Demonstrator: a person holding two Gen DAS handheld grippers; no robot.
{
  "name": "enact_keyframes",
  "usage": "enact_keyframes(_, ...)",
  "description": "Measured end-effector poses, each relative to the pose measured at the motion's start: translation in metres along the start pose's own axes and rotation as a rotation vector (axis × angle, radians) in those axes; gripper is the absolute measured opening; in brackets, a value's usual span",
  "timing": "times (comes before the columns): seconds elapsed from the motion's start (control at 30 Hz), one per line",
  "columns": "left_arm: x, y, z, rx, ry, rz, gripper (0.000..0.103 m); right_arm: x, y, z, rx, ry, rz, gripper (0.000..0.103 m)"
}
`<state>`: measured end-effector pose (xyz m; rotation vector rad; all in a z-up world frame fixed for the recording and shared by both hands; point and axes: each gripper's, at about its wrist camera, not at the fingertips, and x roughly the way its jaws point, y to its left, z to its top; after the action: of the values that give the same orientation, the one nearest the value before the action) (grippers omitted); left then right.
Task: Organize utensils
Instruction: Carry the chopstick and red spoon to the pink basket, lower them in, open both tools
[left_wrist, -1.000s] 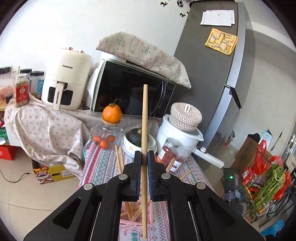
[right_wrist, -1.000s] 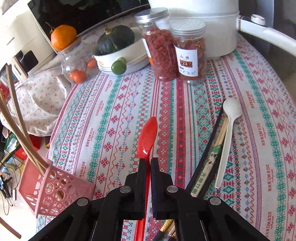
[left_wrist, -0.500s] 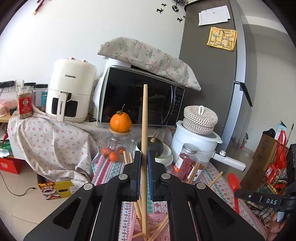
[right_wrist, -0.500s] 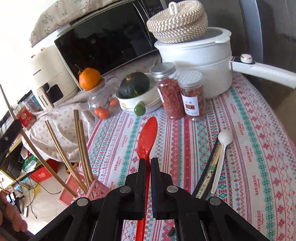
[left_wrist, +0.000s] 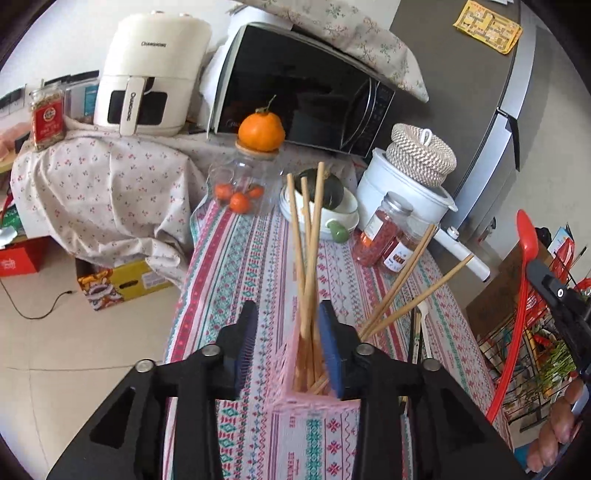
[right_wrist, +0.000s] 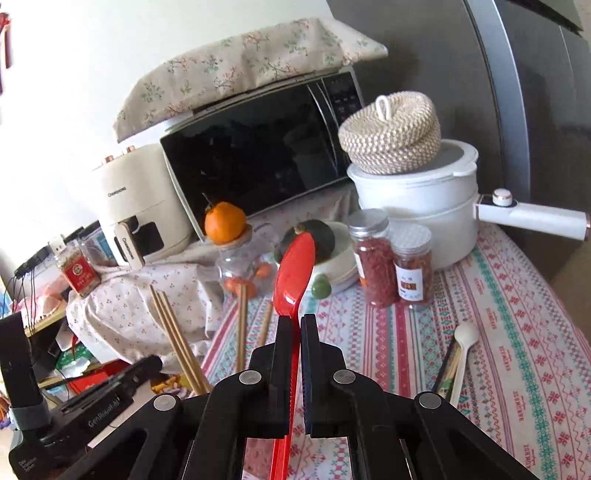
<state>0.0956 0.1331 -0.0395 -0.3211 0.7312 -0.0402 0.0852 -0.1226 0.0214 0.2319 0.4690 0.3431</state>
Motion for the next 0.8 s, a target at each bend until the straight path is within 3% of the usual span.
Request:
enact_keyframes(0.03, -0.001, 0.004, -0.002, -0.008, 0.035, 0.009, 0.056, -0.001, 0.007, 0.000, -0.008, -0.022, 0.001, 0.003)
enact_keyframes(0.2, -0.009, 0.027, -0.010, -0.044, 0.159, 0.029, 0.066, 0.006, 0.043, -0.005, -0.056, -0.125, -0.046, 0.003)
enact_keyframes(0.53, -0.031, 0.065, -0.007, -0.073, 0.169, 0.027, 0.071, 0.061, 0.110, -0.041, -0.182, -0.326, -0.294, 0.003)
enact_keyframes(0.7, -0.035, 0.075, -0.003, -0.097, 0.160, 0.019, 0.073, 0.085, 0.120, -0.061, -0.222, -0.394, -0.421, 0.003)
enact_keyframes(0.8, -0.033, 0.077, -0.001, -0.101, 0.159, 0.014, 0.073, 0.090, 0.121, -0.070, -0.234, -0.402, -0.442, 0.003)
